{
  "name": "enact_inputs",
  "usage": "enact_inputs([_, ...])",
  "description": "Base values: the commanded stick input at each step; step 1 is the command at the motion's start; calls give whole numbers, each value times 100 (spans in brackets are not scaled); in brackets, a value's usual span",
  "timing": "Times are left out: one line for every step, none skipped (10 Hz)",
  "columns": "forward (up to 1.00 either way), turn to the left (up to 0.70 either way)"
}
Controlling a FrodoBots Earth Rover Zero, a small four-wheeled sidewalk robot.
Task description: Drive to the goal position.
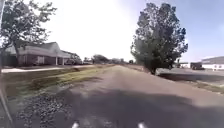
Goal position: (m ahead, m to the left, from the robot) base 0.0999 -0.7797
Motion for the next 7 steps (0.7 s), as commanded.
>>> enact_inputs([70, 0])
enact_inputs([70, 0])
enact_inputs([70, 0])
enact_inputs([70, 0])
enact_inputs([70, 0])
enact_inputs([70, 0])
enact_inputs([70, 0])
